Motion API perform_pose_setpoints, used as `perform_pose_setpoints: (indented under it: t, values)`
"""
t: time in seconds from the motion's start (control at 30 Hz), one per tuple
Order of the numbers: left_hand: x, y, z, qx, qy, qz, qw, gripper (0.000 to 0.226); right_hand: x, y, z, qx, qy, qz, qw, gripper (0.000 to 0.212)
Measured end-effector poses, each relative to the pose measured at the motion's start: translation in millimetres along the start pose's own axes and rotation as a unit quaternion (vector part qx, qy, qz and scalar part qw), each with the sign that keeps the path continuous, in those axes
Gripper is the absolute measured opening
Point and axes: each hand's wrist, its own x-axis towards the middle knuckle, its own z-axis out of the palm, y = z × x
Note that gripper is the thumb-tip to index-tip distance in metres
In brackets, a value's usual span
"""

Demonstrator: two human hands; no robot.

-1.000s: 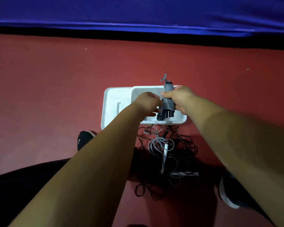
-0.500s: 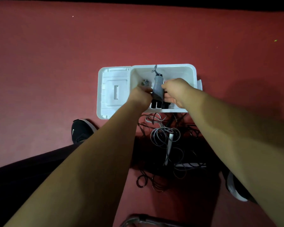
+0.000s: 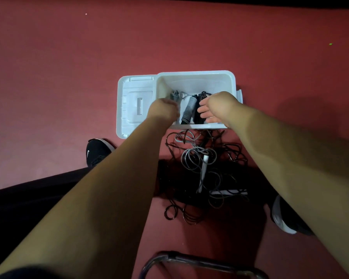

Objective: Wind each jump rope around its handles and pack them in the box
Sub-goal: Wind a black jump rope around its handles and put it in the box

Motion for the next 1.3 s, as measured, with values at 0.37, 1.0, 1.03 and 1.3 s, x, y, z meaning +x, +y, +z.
perform_pose_setpoints:
  t: [0.37, 1.0, 1.03, 1.3]
  values:
    - [-77.2, -30.3, 13.9, 0.171, 0.021, 0.122, 0.977, 0.025, -47.1, 50.4, -9.3, -0.104, 0.040, -0.052, 0.992, 0.024]
    - [-109.5, -16.3, 23.1, 0.171, -0.042, 0.152, 0.973, 0.019, -99.7, 71.9, -34.7, -0.333, 0.036, -0.031, 0.942, 0.025]
    - [-118.3, -6.6, 20.1, 0.153, -0.049, 0.169, 0.973, 0.020, -105.1, 68.1, -35.5, -0.337, 0.036, -0.051, 0.939, 0.029]
    - [-221.8, 108.7, -20.9, 0.102, -0.137, 0.296, 0.940, 0.016, -195.7, 20.3, -56.2, -0.342, -0.002, -0.217, 0.914, 0.097]
